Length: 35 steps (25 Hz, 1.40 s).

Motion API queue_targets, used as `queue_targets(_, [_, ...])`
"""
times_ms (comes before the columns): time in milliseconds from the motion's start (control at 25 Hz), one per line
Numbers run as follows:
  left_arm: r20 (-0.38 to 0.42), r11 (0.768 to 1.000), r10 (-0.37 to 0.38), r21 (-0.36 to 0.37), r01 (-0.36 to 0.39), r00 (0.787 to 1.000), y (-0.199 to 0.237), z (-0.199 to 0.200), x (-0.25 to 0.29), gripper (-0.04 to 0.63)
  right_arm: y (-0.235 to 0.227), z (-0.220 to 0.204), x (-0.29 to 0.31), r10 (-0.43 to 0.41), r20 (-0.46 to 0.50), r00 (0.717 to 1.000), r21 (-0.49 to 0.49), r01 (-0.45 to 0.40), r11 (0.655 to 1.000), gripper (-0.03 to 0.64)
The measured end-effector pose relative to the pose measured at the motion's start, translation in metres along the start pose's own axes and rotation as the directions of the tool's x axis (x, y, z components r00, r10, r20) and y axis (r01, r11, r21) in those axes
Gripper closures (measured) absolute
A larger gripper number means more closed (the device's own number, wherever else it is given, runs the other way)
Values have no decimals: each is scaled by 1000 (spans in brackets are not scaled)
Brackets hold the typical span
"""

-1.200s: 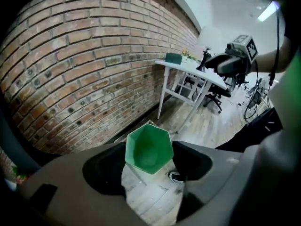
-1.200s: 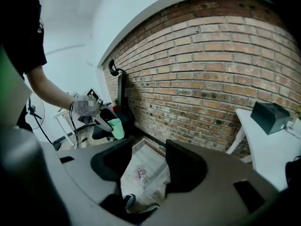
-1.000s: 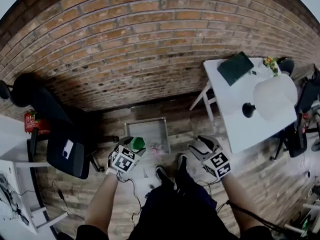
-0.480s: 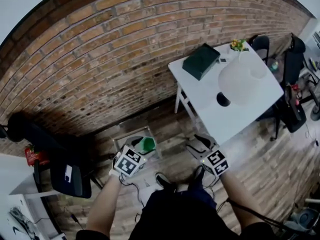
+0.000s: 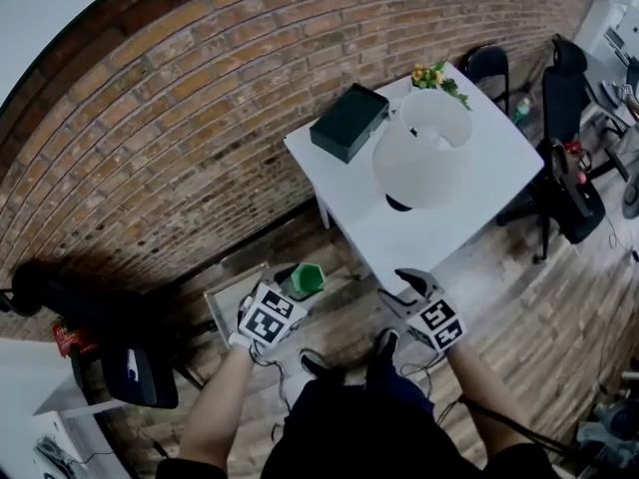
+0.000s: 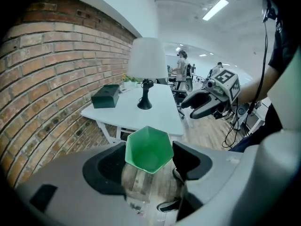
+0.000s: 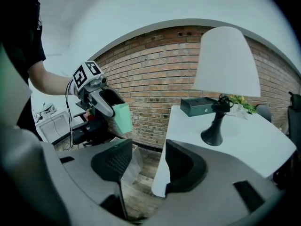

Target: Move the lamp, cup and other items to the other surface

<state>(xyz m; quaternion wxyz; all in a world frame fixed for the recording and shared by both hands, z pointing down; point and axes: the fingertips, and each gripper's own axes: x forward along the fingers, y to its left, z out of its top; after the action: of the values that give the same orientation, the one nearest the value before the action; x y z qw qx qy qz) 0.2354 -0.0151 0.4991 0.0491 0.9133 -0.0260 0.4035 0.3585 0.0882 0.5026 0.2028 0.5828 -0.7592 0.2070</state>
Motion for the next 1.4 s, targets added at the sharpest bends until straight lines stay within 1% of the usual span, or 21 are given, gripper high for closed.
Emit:
queue_targets(320, [-5, 999, -32, 42, 32, 999, -36, 66, 69, 287, -73, -30, -55, -60, -11, 998, 46, 60, 997, 391])
queue_targets(480, [-14, 997, -55, 60, 56, 998, -55, 95, 106, 287, -103, -48, -79, -68, -11, 998, 43, 69, 997, 391])
queue_targets(760, [-25, 995, -84, 56, 85, 996, -84, 132, 164, 288, -158, -75, -113, -101, -21, 995, 67, 102, 993, 391])
queue_targets(1080, [-29, 989, -124, 84, 126, 992, -117, 171, 216, 287, -195, -98, -145, -137, -27, 990, 102, 139, 985, 391])
queue_targets(1320, [-40, 983, -146, 107, 150, 988, -138, 189, 254, 288, -212, -123, -168, -173, -61, 983, 162, 181, 970, 393])
queue_targets(1400, [-37, 982, -149, 107, 153, 988, -144, 196, 266, 287, -217, -130, -175, -183, -67, 981, 166, 192, 967, 394])
